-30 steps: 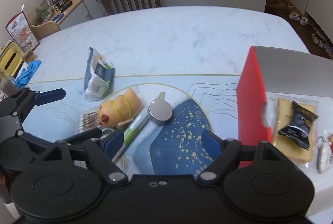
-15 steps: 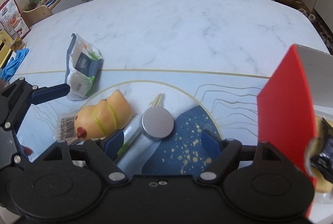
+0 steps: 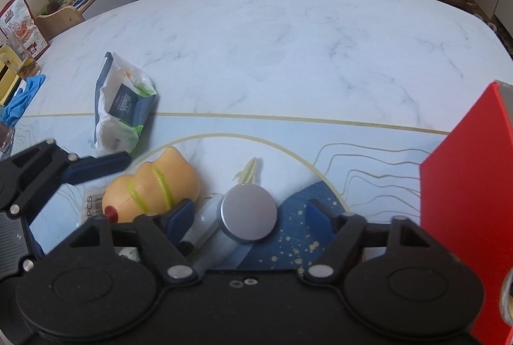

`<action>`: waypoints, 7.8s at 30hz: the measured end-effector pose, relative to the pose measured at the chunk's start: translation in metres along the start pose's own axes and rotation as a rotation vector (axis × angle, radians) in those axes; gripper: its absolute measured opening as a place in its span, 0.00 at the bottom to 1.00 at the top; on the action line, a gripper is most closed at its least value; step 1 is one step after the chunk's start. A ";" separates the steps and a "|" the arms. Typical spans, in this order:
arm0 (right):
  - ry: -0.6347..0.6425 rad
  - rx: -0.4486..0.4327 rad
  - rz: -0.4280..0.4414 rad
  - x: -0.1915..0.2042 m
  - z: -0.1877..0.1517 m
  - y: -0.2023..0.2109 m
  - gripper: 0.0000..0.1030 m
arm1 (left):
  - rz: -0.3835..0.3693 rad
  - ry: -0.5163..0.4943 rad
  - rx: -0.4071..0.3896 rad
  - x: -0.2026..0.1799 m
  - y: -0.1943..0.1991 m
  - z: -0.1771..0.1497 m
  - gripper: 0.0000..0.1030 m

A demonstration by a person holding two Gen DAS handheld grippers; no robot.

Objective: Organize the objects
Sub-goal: 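Grasp the yellow plush toy with the left tool while the right tool grasps the round tin, then carry the plush toy and round tin over the red box, then lower both items into the box and open both tools to release, then withdraw both tools from the box back over the table, then reach the left tool toward the grey-and-white snack bag while the right tool reaches the marker pen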

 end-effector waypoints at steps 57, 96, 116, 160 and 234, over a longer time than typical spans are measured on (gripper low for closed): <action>-0.040 -0.241 -0.019 -0.086 -0.016 0.215 0.39 | -0.102 0.059 -0.088 -0.142 0.075 0.115 0.43; -0.082 -0.152 -0.168 -0.272 -0.002 0.165 0.39 | -0.179 -0.021 0.170 -0.303 -0.092 0.139 0.44; -0.042 0.001 -0.201 -0.280 -0.021 0.115 0.40 | -0.209 0.020 0.283 -0.306 -0.115 0.118 0.44; -0.089 -0.198 -0.022 -0.192 -0.002 0.220 0.64 | -0.205 0.113 -0.024 -0.232 0.030 0.163 0.68; 0.028 0.009 -0.226 0.020 -0.023 0.004 0.78 | 0.359 0.380 0.252 0.140 -0.027 -0.003 1.00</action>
Point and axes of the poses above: each gripper's, at about its wrist camera, not at the fingertips, and y roughly against the way its jaws point, x to its left, z to its top, the point moved 9 cm from there along -y, roughly the way its jaws point, and after that the axes turned 13 degrees about -x, right-handed, at the moved point
